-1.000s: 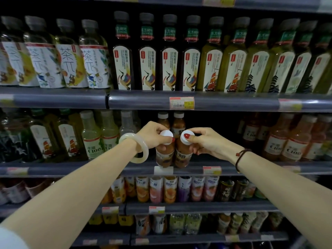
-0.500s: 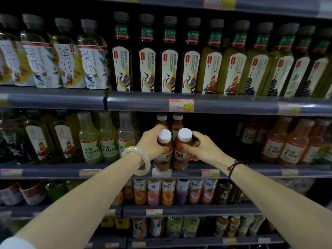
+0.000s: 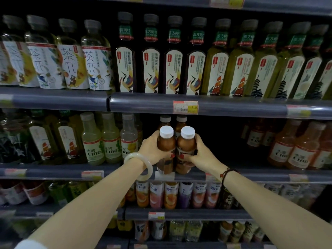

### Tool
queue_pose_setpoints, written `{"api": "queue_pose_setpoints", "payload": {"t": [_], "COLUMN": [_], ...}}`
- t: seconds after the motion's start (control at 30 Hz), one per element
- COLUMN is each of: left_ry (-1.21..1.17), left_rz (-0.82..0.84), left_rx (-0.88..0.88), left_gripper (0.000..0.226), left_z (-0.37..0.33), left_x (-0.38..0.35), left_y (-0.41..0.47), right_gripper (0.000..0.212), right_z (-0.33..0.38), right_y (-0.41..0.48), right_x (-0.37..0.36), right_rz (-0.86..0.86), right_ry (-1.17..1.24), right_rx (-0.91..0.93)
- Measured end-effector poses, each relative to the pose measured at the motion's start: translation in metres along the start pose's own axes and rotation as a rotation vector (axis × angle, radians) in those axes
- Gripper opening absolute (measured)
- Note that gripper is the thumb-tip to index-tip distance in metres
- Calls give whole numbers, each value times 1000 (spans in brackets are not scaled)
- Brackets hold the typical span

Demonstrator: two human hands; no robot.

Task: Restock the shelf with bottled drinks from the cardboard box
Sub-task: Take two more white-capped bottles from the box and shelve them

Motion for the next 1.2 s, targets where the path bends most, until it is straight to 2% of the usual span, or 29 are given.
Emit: {"api": "queue_pose_setpoints", "payload": {"t": [0.13, 0.23, 0.37, 0.5, 0.6, 0.93, 1.07, 1.2], "left_ry": [-3, 39, 35, -20, -18, -26, -28, -4], "left_rz": [43, 32, 16, 59, 77, 70, 30, 7], "left_rx": [77, 122, 136, 167, 188, 220, 218, 218], "left_gripper": [82, 69, 63, 44, 39, 33, 23, 25], "left_z": [16, 24, 26, 31, 34, 49, 53, 56], "left_x": [-12, -14, -5, -4, -7, -16, -17, -15], "left_y": [2, 8, 24, 39, 47, 61, 65, 70], "right_gripper": [73, 71, 54, 46, 41, 45, 44, 45], "right_z": [-14, -20, -22, -27, -32, -54, -56, -54], "right_y": [6, 13, 26, 39, 49, 61, 66, 70], "right_x": [0, 0, -1, -5, -3, -11, -12, -14], "right_rz": [-47, -55, -52, -22, -38, -32, -27, -37], "right_ry": [-10, -2, 52, 63, 55, 61, 58, 58], "right_rx": [-92, -117, -104, -121, -121, -179, -176, -164]}}
Point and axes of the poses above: each hand's wrist, its own y-axis towards the middle knuckle, its own x-axis out of the back of the hand, z = x × y, the point moved 7 cm from there along y, towards the middle knuckle, and after that the axes turned 2 degrees about y, right-handed, at the moved point
